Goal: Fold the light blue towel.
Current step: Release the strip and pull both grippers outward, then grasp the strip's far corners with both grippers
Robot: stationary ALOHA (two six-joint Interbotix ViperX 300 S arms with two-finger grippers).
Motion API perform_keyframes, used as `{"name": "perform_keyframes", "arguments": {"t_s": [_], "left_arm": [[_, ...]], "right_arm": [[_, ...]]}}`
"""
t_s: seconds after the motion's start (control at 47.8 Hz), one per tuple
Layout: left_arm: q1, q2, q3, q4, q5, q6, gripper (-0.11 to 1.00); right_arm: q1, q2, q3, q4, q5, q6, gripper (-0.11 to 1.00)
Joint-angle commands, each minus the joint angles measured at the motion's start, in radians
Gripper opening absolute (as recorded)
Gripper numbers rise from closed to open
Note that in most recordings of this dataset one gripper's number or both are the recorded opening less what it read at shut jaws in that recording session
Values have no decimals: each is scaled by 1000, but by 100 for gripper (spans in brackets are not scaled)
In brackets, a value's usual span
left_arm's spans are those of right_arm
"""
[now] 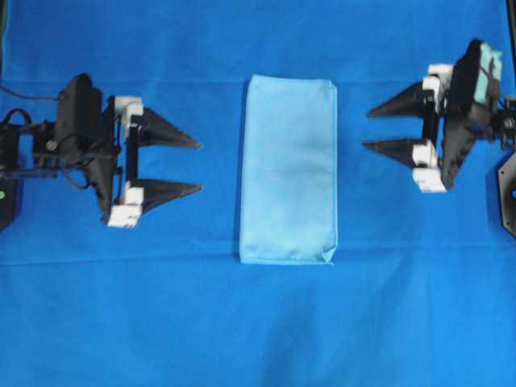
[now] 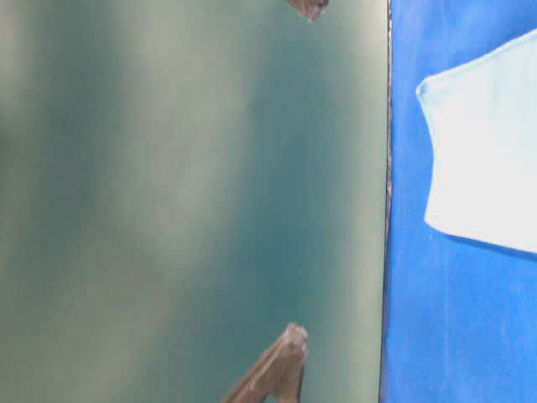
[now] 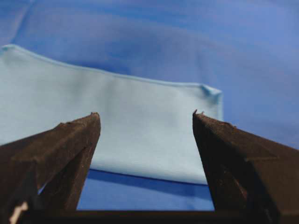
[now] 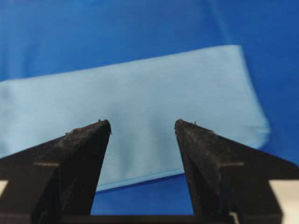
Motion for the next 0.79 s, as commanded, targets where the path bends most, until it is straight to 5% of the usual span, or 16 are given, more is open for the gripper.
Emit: {"name": "perform_keyframes", "arguments": {"t_s": [0.0, 0.356, 0.774], "left_arm": [[41, 38, -67, 2, 31, 11, 76], [249, 293, -252, 2, 103, 49, 76], [354, 565, -385, 2, 83, 51, 76]], "right_arm": [[-48, 34, -38, -5, 2, -6, 62], [-230, 327, -204, -98, 97, -9, 62], [-275, 592, -325, -123, 83, -9, 62]]}}
